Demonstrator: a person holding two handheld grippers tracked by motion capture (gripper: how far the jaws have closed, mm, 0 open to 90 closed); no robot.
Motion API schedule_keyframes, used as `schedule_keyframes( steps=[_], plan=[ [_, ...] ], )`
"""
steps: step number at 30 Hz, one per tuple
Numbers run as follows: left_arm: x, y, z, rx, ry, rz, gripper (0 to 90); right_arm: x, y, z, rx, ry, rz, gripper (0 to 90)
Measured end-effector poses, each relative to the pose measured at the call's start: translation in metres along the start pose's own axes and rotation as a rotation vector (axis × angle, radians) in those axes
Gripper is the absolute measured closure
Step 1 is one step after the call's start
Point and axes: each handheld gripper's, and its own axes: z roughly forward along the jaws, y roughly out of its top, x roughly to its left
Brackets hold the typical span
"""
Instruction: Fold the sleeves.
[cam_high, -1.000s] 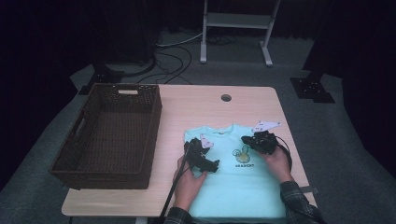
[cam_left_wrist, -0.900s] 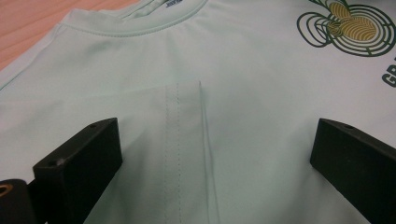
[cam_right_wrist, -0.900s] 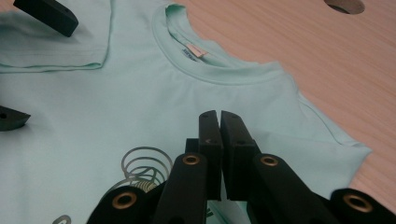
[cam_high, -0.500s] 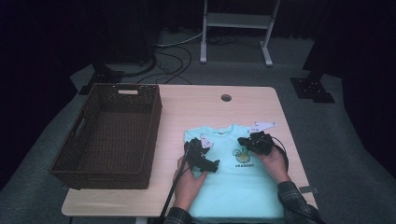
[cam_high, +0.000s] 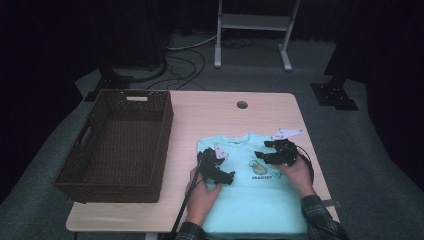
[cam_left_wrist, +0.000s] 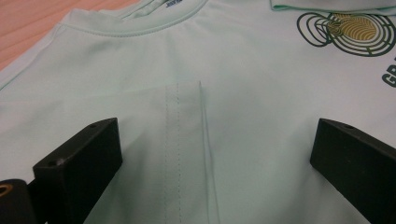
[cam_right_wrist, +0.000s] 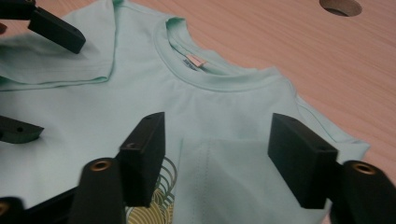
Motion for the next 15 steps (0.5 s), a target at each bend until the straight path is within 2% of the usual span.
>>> schedule_keyframes(
  steps=[1,2,3,4,5,6,8,9,10,15],
  plan=[
    [0.0,0.0,0.0,0.0,0.0,0.0,1.0,0.0,0.0,0.0,0.0,0.0,0.0,31.5],
    [0.0,0.0,0.0,0.0,0.0,0.0,1.0,-0.001,0.0,-0.002,-0.008,0.009,0.014,25.1],
    [0.0,0.0,0.0,0.0,0.0,0.0,1.1,-0.001,0.0,-0.002,-0.008,0.009,0.014,25.1],
    [0.0,0.0,0.0,0.0,0.0,-0.001,1.1,-0.001,-0.001,-0.002,-0.011,0.018,0.018,19.6],
    [0.0,0.0,0.0,0.0,-0.001,0.0,1.0,-0.001,-0.002,-0.004,-0.002,0.01,0.015,14.2],
    [0.0,0.0,0.0,0.0,-0.001,0.0,1.0,-0.001,-0.002,-0.004,-0.002,0.01,0.015,14.2],
    [0.0,0.0,0.0,0.001,-0.001,0.0,1.0,0.001,-0.005,-0.007,-0.002,-0.004,0.009,5.9],
    [0.0,0.0,0.0,0.001,-0.001,0.0,1.0,0.002,-0.006,-0.008,-0.002,-0.011,0.004,5.9],
    [0.0,0.0,0.0,0.002,-0.001,0.001,1.0,0.002,-0.008,-0.01,-0.006,-0.014,0.001,0.0],
    [0.0,0.0,0.0,0.002,0.0,0.001,1.0,0.005,-0.013,-0.013,-0.008,0.004,-0.012,0.0]
  ],
)
